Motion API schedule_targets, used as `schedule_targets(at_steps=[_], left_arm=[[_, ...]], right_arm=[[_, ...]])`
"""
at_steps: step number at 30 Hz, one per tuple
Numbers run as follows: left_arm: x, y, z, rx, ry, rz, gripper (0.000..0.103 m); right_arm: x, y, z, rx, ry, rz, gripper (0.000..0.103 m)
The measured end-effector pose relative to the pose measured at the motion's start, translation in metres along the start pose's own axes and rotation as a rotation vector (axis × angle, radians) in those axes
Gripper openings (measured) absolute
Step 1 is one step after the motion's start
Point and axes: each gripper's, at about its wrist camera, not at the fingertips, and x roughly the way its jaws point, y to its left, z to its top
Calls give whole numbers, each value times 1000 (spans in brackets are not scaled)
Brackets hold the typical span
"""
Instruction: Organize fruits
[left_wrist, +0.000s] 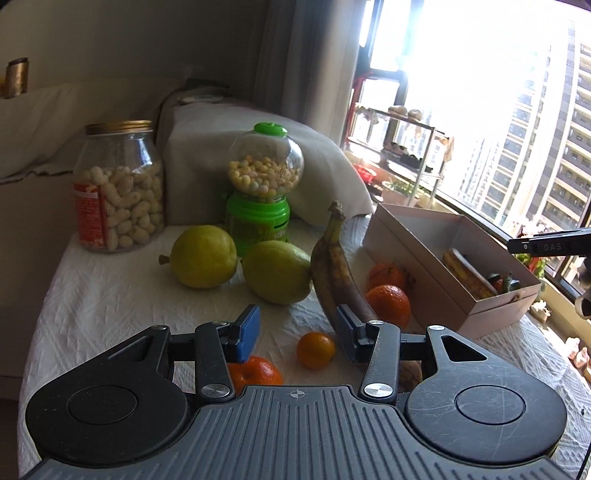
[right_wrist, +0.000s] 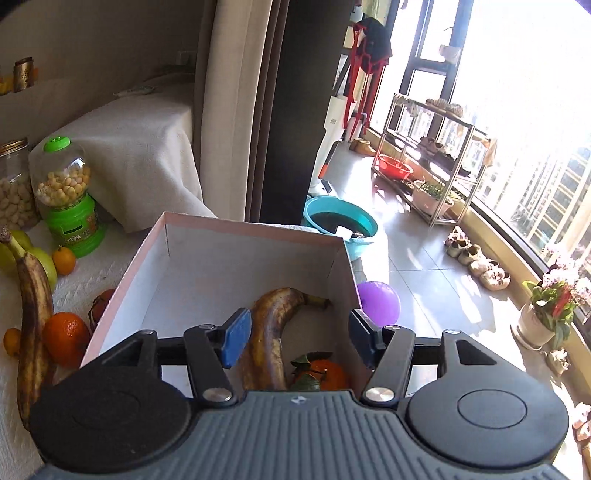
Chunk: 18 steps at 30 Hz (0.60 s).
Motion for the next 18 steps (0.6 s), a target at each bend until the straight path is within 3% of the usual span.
schedule_targets(at_steps=[2,7,10,13,18], left_arm=[[-2,2,1,-4,-4,0,50],[-8,13,8,-28,-7,17,50],[-13,24,10,-45,-9,48,50],[-14,34,10,-62,10,68,50],[-6,32,5,-31,73,28,50]], right_arm=[[8,-30,-5,87,10,-26,60],[26,-59,-35,254,98,42,60],[26,-50,-43,288,92,134,60],[26,-36,-41,268,83,122,69],[22,-38,-43,265,67,149,69]])
